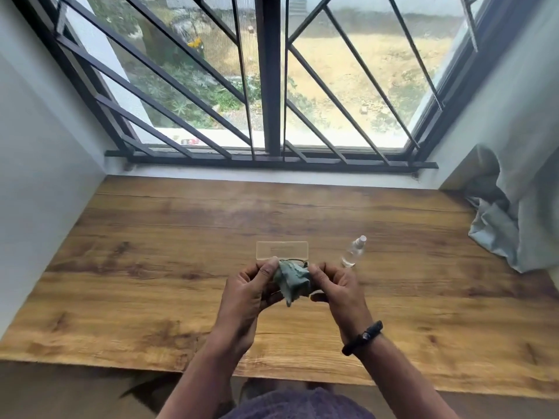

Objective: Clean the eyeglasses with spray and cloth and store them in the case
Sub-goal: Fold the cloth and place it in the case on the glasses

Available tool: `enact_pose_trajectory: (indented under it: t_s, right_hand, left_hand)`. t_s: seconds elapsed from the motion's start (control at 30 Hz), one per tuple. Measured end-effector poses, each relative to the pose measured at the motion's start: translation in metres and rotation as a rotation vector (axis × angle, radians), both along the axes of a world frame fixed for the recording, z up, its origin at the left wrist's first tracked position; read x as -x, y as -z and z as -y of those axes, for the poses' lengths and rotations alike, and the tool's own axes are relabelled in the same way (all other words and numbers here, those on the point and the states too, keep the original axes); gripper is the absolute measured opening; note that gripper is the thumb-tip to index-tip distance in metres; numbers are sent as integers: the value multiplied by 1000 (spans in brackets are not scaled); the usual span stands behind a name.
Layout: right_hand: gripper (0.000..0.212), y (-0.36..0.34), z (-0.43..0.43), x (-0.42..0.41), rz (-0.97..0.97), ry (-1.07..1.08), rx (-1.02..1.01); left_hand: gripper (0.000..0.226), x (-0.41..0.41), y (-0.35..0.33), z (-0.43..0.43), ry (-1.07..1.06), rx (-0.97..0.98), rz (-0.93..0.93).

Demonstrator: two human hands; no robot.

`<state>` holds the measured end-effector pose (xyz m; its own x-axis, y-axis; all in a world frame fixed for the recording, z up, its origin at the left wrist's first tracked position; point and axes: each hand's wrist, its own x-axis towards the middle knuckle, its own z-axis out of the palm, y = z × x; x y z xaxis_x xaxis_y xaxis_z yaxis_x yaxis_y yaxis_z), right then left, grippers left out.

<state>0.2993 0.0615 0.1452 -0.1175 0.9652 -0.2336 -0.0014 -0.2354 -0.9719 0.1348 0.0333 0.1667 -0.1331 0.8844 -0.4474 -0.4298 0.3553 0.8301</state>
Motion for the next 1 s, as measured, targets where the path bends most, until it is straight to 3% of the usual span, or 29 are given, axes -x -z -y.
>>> enact_pose_trajectory:
  t_s: [0.1,0.33,0.53,0.67,0.77,0.9,1.0]
  right_hand:
    - [8,-5,6,4,73,64,-184]
    - [7,-20,15,5,449,122,-739]
    - [14,-24,11,11,565,56,-703]
    - [9,-26,7,11,397,87,-538]
    - [5,-27,8,9,139,69,-308]
    - [18,-33,8,0,-277,18,-9]
    - [11,-36,8,-2,-398,-20,95]
  left_hand:
    - [27,0,-4,1,-21,6,8]
    - [26,-5,-12,-1,-49,1,68]
    - [15,-10,-19,0,3,-71,70]
    - [21,-10,-20,1,52,-138,-54]
    - [21,-9,-20,3,81,-152,-133]
    - [18,-6,-20,6,126,-161,-141]
    - [27,-4,-19,8,152,-162,-189]
